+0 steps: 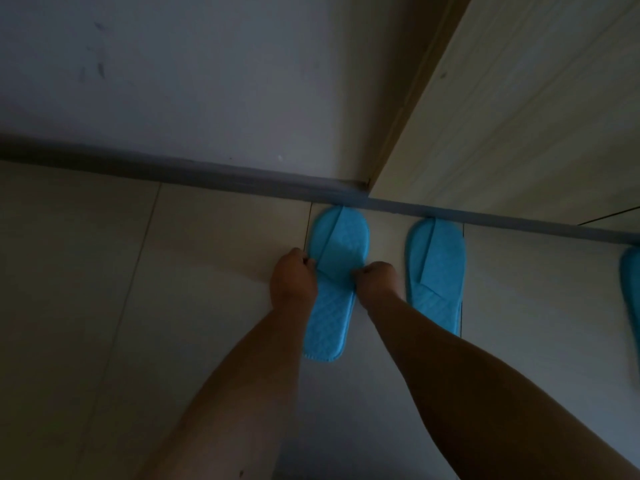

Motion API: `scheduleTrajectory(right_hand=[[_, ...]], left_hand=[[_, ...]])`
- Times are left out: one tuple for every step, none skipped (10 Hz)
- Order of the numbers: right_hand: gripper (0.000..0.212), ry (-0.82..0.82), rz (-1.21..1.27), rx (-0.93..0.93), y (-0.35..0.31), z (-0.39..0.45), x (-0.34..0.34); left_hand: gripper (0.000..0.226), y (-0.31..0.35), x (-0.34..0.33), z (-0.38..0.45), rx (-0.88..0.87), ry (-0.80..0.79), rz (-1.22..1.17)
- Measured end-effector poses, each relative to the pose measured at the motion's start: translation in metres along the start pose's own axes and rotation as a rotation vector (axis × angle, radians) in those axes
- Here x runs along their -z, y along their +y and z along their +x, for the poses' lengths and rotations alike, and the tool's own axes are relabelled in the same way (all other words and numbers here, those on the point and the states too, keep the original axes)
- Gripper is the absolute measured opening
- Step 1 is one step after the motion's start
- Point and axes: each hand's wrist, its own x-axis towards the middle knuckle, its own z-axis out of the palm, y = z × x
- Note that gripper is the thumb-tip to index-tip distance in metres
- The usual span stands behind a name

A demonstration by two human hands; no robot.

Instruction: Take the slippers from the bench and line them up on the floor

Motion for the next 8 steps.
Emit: scheduleTrajectory(right_hand=[[0.02, 0.012, -0.031, 0.002, 0.0, 0.001, -0.001], [0.02, 0.03, -0.077, 0.015, 0.0, 0.0, -0.001], [0.02, 0.045, -0.118, 0.031, 0.0, 0.0, -0.001], [0.021, 0.052, -0.114, 0.033, 0.0, 0.001, -0.002], [0.021, 0.055, -0.148, 0.04, -0.001, 0.001, -0.002], [0.019, 0.019, -0.185, 0.039, -0.008, -0.001, 0.003], [0.021, -0.032, -0.203, 0.009, -0.011, -0.001, 0.01], [0.027, -0.04, -0.231, 0.04, -0.026, -0.021, 0.027]], left_hand=[[0.019, -0.002, 0.0, 0.001, -0.006, 0.004, 0.01], [0.02, -0.001, 0.0, 0.002, -0.013, 0.003, 0.02], [0.02, -0.001, 0.0, 0.002, -0.01, -0.003, 0.025], [0.019, -0.001, 0.002, 0.001, -0.02, -0.009, 0.033], [0.018, -0.003, 0.003, 0.003, -0.023, -0.02, 0.021], [0.019, 0.0, 0.007, 0.003, -0.031, -0.047, 0.03], [0.022, 0.001, 0.014, 0.001, -0.014, -0.111, 0.025], [0.028, 0.006, 0.037, -0.012, -0.013, -0.127, 0.036]])
